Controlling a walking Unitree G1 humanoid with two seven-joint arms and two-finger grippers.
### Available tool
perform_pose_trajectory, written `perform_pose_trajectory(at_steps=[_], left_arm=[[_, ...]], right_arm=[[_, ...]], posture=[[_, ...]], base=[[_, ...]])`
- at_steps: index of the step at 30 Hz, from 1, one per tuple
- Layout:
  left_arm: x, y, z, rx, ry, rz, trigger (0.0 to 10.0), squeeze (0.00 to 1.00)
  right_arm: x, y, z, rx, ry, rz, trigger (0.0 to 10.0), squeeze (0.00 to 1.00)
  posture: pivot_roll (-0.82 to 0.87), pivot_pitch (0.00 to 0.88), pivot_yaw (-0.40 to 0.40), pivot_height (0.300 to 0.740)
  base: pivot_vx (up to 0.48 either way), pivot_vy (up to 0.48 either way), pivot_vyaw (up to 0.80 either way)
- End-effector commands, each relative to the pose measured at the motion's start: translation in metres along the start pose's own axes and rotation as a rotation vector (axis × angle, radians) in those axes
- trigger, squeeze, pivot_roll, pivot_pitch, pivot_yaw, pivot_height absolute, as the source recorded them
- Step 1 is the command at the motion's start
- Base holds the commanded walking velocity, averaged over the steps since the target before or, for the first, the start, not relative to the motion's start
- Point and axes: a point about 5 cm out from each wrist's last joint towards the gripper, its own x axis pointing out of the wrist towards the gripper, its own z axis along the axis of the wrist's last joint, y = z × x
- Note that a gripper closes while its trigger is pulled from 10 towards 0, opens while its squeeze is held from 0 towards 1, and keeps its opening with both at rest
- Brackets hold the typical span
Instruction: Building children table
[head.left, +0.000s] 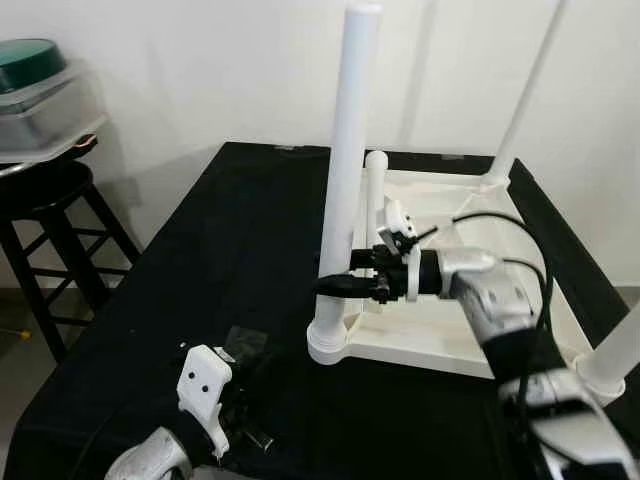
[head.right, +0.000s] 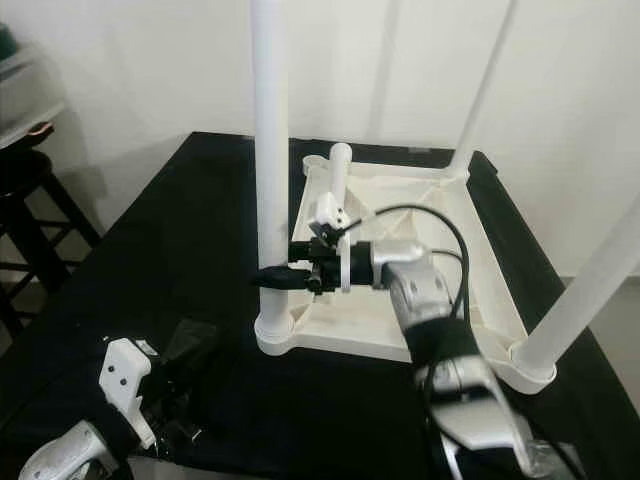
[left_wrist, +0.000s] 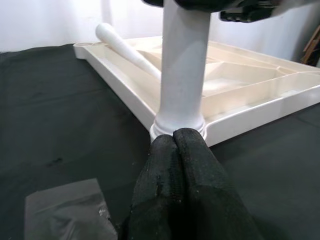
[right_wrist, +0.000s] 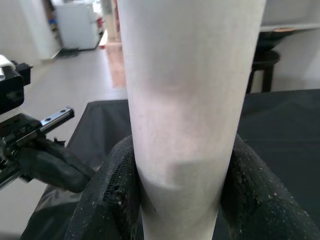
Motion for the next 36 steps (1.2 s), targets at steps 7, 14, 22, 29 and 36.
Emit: perform_pose_trajectory(at_steps=[7, 14, 22, 29, 36], left_arm=[[-0.003, 0.001, 0.000, 0.018, 0.011, -0.005, 0.0, 0.00], [0.000, 0.003, -0.001, 0.026, 0.010, 0.001, 0.0, 0.00], [0.002, 0.004, -0.001, 0.030, 0.001, 0.017, 0.0, 0.00], [0.003, 0.003, -0.001, 0.028, 0.002, 0.010, 0.0, 0.00], [0.003, 0.003, -0.001, 0.028, 0.001, 0.009, 0.0, 0.00]], right_arm=[[0.013, 0.020, -0.037, 0.117, 0.065, -0.537, 0.0, 0.00], [0.045, 0.050, -0.048, 0.047, 0.118, -0.610, 0.0, 0.00], [0.044, 0.048, -0.044, 0.124, 0.085, -0.585, 10.0, 0.00], [0.044, 0.044, -0.018, 0.133, -0.021, -0.315, 10.0, 1.00], [0.026, 0.027, 0.005, -0.039, -0.001, 0.007, 10.0, 0.00]], posture=[[0.01, 0.020, -0.042, 0.740], [0.00, 0.010, -0.041, 0.740], [0.00, 0.008, -0.033, 0.740], [0.00, 0.005, -0.031, 0.740], [0.01, 0.005, -0.032, 0.740]], base=[[0.000, 0.000, 0.00], [0.000, 0.000, 0.00], [0.000, 0.000, 0.00], [0.000, 0.000, 0.00], [0.000, 0.000, 0.00]])
